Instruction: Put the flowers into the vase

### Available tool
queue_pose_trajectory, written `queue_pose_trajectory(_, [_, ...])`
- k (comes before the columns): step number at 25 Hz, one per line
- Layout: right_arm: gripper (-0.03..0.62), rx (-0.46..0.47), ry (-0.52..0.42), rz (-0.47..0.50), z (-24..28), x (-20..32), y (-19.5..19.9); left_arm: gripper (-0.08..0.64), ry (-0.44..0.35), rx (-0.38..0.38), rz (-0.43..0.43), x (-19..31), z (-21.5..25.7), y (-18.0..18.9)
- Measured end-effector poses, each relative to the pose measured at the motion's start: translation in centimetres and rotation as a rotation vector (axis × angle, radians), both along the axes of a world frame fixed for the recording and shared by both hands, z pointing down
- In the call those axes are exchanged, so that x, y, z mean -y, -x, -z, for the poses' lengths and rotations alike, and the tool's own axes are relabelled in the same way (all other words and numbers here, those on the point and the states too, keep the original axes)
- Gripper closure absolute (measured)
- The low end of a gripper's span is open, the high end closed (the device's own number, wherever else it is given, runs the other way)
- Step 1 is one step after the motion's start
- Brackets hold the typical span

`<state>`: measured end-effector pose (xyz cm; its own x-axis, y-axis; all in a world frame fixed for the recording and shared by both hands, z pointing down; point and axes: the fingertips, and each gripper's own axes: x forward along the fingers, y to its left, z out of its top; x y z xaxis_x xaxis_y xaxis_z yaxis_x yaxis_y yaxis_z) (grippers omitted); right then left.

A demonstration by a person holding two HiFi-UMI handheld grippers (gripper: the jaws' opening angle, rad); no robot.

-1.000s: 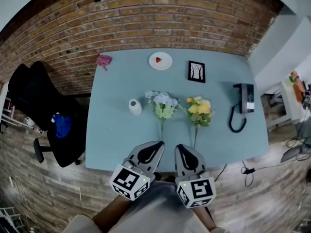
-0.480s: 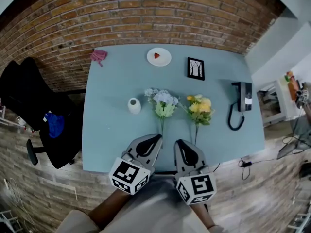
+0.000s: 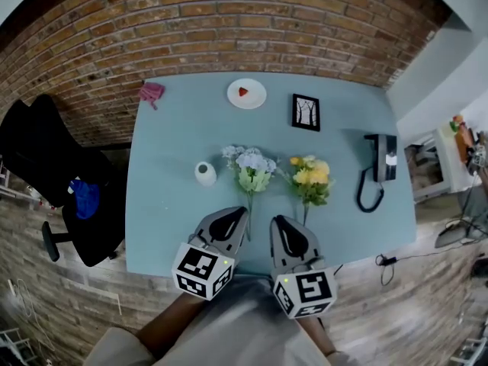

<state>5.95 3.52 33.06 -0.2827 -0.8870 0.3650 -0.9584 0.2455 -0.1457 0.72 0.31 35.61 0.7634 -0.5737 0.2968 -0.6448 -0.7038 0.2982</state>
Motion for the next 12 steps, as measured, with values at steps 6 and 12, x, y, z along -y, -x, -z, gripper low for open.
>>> queue_pose_trajectory(6, [0.568,0.009,0.037,0.015,-1.1,0.6,-0.8,0.555,0.106,0.057,0.028,0.3,-2.9,-0.6])
queue_pose_trajectory(12, [0.568,0.022,0.055,0.002,-1.8,1.1,-2.0,0.555,0.184,0.100,0.045,1.2,-5.5,-1.9])
